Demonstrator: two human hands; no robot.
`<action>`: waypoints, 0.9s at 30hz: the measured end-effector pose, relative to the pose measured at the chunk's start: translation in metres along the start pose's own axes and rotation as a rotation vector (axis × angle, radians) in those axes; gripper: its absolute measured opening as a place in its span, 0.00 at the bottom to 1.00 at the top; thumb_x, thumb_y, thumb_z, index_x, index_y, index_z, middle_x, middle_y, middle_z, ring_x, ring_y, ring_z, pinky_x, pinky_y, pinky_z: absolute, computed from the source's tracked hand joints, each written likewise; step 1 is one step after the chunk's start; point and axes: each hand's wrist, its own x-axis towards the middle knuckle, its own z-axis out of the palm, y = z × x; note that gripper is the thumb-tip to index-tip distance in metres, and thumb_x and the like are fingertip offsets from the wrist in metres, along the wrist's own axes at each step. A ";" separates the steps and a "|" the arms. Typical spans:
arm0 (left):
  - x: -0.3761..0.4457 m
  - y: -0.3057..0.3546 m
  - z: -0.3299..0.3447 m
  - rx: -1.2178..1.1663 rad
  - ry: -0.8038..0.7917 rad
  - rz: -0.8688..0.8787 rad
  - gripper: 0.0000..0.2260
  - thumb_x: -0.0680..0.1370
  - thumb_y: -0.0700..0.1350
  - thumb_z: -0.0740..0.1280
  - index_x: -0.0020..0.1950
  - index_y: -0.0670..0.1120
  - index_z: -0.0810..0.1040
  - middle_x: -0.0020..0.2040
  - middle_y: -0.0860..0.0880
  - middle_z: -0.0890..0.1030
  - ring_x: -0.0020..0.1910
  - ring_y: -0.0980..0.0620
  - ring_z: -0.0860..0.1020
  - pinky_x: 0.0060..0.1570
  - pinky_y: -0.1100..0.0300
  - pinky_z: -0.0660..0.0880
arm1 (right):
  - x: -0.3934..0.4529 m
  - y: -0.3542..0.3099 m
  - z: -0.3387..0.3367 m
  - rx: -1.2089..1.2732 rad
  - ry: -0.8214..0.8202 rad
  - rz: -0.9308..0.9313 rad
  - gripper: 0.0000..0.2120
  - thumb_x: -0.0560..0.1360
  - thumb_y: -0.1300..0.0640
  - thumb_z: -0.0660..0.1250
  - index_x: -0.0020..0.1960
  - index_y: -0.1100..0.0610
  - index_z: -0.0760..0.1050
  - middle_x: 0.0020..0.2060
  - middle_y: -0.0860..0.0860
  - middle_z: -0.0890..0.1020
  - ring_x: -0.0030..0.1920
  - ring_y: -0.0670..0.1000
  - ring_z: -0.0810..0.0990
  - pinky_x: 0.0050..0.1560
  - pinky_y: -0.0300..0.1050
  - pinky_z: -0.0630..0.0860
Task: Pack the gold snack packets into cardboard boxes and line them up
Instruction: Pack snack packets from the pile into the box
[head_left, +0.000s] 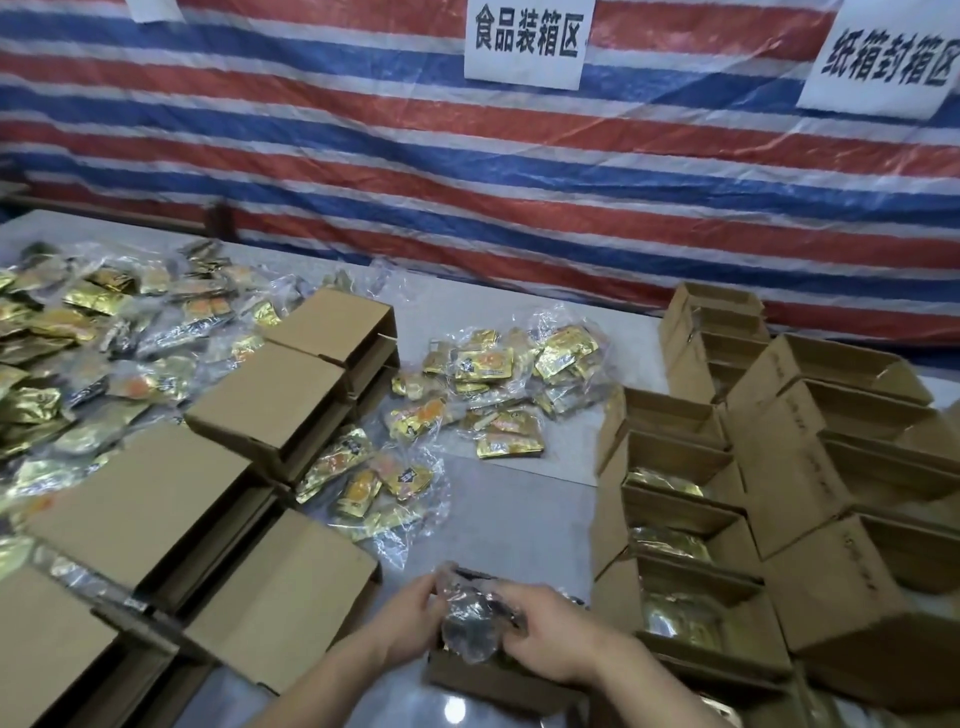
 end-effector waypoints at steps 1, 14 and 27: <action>0.000 -0.001 0.000 -0.027 0.027 -0.021 0.13 0.83 0.51 0.58 0.67 0.55 0.71 0.59 0.50 0.81 0.53 0.55 0.79 0.51 0.61 0.77 | 0.007 -0.001 0.001 -0.003 -0.018 -0.011 0.28 0.72 0.51 0.61 0.68 0.27 0.66 0.60 0.40 0.81 0.60 0.44 0.79 0.64 0.45 0.75; -0.002 -0.005 0.004 -0.178 -0.070 -0.055 0.12 0.83 0.53 0.57 0.67 0.63 0.65 0.54 0.45 0.78 0.38 0.54 0.78 0.28 0.61 0.77 | 0.054 0.034 0.042 -0.180 -0.220 0.235 0.25 0.74 0.40 0.63 0.69 0.44 0.70 0.64 0.48 0.78 0.65 0.53 0.76 0.65 0.45 0.70; -0.001 0.001 0.009 -0.089 -0.035 -0.071 0.18 0.82 0.56 0.56 0.73 0.61 0.62 0.48 0.53 0.75 0.37 0.56 0.76 0.28 0.62 0.77 | 0.032 0.029 0.030 0.047 -0.117 0.315 0.16 0.79 0.39 0.60 0.43 0.46 0.81 0.43 0.40 0.84 0.45 0.41 0.78 0.55 0.41 0.73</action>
